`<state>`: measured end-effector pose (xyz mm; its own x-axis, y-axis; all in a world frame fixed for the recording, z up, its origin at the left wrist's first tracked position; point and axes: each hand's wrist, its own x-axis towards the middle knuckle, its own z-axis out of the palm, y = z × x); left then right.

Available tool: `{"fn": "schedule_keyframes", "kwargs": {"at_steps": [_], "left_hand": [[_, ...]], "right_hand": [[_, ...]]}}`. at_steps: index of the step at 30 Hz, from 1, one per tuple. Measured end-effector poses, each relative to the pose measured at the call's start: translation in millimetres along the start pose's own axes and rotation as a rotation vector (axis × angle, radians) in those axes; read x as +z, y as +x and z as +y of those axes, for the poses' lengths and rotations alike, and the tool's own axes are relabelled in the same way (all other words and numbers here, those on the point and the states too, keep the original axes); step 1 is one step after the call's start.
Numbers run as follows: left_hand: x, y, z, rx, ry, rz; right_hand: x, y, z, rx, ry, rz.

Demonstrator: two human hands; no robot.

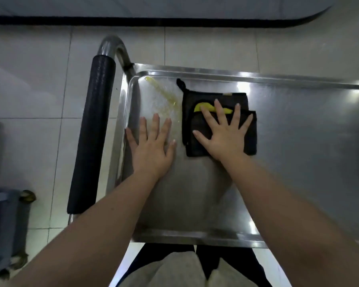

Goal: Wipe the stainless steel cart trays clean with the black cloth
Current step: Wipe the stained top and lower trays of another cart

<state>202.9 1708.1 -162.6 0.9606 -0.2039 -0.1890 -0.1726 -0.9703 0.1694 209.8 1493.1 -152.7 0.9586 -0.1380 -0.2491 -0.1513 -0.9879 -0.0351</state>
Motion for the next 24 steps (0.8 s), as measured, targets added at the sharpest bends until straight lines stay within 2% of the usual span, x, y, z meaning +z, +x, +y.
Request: {"fn": "schedule_keyframes", "kwargs": {"at_steps": [3,7,11,16,19,21,24], "left_hand": [[1.0,3.6,1.0,-0.002,0.011,-0.01],[1.3,4.7,0.9,0.002,0.037,-0.041],[0.8,2.0,3.4,-0.003,0.032,-0.05],[-1.3,0.1,3.1,-0.003,0.041,-0.072],[-1.0,-4.5,0.9,-0.011,0.031,-0.07],[1.2,-10.2,-1.7,-0.019,0.035,-0.058],[3.4,-14.1,-4.7,-0.01,0.035,-0.039]], "right_hand": [[-9.8,49.2,-14.2,0.016,0.004,-0.002],[-13.0,57.3,-21.5,0.036,0.014,-0.002],[-7.3,20.0,-11.8,0.01,0.023,-0.01],[23.0,-96.3,0.4,0.033,0.087,0.016],[37.7,-154.3,3.5,-0.022,0.051,-0.008],[36.8,-155.3,4.1,-0.077,0.031,-0.008],[26.6,-107.3,-2.1,-0.12,0.016,0.031]]}}
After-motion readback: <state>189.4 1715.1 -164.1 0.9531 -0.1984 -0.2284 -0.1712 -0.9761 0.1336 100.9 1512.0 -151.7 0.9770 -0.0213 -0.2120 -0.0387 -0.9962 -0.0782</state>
